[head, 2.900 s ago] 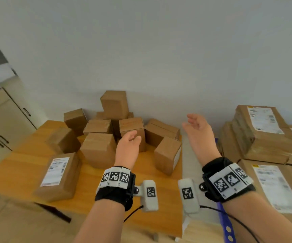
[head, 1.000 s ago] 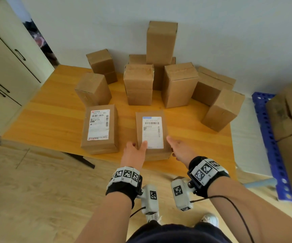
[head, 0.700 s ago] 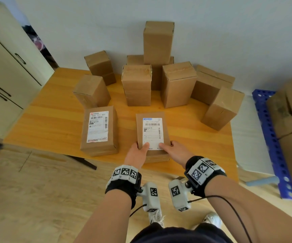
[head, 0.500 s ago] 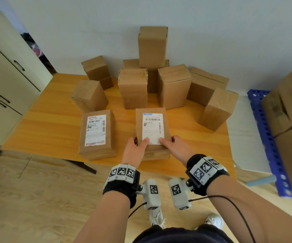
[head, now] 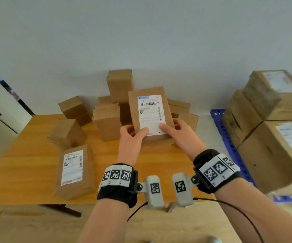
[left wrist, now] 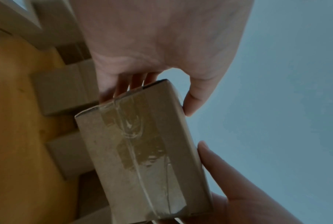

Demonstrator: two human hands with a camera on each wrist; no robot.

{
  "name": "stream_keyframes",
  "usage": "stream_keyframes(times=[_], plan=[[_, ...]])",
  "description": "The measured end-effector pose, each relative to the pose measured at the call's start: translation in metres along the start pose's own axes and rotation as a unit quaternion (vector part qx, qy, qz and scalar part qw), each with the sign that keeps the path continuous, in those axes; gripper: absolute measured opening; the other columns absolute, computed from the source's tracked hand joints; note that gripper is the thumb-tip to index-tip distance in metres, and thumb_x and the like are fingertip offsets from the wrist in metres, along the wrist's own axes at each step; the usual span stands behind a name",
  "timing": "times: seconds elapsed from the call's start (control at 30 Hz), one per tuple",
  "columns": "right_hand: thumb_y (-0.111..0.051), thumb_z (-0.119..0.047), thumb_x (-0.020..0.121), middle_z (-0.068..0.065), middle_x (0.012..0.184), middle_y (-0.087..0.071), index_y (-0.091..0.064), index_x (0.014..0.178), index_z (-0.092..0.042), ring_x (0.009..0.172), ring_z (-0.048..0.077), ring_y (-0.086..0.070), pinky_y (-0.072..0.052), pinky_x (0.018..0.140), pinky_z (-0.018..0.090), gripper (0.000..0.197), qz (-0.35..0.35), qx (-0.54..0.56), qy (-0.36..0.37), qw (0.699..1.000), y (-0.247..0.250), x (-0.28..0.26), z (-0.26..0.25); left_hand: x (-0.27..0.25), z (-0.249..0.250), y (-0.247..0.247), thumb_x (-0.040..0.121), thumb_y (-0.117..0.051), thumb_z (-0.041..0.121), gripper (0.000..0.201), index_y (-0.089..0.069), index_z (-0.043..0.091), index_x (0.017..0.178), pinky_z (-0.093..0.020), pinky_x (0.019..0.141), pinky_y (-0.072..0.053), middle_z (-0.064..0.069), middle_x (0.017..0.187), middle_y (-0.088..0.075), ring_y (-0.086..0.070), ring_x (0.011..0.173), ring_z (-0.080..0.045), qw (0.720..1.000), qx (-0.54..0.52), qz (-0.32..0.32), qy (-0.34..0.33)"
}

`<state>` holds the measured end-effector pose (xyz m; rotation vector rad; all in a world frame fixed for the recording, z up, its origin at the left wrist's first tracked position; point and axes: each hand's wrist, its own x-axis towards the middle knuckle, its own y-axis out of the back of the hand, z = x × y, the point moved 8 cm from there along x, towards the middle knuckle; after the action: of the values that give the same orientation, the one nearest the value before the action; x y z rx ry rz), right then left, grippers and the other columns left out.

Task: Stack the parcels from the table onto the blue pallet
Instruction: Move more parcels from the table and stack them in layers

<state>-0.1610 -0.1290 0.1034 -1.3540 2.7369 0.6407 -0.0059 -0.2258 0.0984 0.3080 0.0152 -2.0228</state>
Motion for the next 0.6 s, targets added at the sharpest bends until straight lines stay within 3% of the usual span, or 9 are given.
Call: stream_keyframes(times=[0.07,0.23,0.43,0.53,0.6], plan=[[-0.064,-0.054,0.087,-0.008,0.123,-0.061,-0.041,0.143,-0.022,0.102,0.007,-0.063,-0.054,0.086,0.029,0.069,0.023,0.022,0.018,0.999,0.026,0.001,-0.011,-0.001,0.022,-0.021,0.089,-0.066,0.033,0.047,-0.038,0.023,0.125,-0.015,0.067,-0.04,0.016,0.107,-0.054,-0.054,0.095,0.003,1.0,-0.005,-0.012,-0.025],[-0.064,-0.053,0.087,-0.009,0.122,-0.061,-0.038,0.14,-0.024,0.101,0.005,-0.064,-0.055,0.081,0.022,0.065,0.05,0.053,0.053,0.996,0.094,0.002,-0.032,-0.005,0.07,-0.079,0.09,-0.065,0.033,0.047,-0.037,0.028,0.127,-0.014,0.068,-0.044,0.016,0.109,-0.054,-0.055,0.096,0.003,0.996,-0.021,-0.033,-0.075],[-0.066,-0.055,0.085,-0.004,0.126,-0.062,-0.036,0.143,-0.025,0.103,0.01,-0.067,-0.057,0.089,0.032,0.072,0.079,0.081,0.087,0.99,0.189,0.007,-0.038,-0.008,0.118,-0.167,0.09,-0.063,0.039,0.053,-0.035,0.029,0.134,-0.019,0.075,-0.049,0.013,0.117,-0.053,-0.054,0.097,0.0,0.992,-0.02,-0.045,-0.115],[-0.064,-0.055,0.087,-0.009,0.126,-0.062,-0.038,0.143,-0.026,0.103,0.002,-0.065,-0.054,0.088,0.024,0.068,0.091,0.068,0.115,0.987,0.242,0.007,-0.043,-0.012,0.142,-0.217,0.09,-0.062,0.042,0.055,-0.034,0.028,0.136,-0.012,0.063,-0.043,0.014,0.116,-0.051,-0.053,0.091,0.003,0.988,-0.007,-0.051,-0.144],[-0.062,-0.053,0.089,-0.011,0.126,-0.061,-0.039,0.143,-0.027,0.103,-0.001,-0.063,-0.052,0.086,0.02,0.065,0.094,0.064,0.127,0.985,0.277,0.008,-0.043,-0.016,0.156,-0.249,0.09,-0.061,0.044,0.055,-0.035,0.028,0.136,-0.013,0.066,-0.043,0.018,0.111,-0.05,-0.053,0.091,0.004,0.985,-0.003,-0.054,-0.161]])
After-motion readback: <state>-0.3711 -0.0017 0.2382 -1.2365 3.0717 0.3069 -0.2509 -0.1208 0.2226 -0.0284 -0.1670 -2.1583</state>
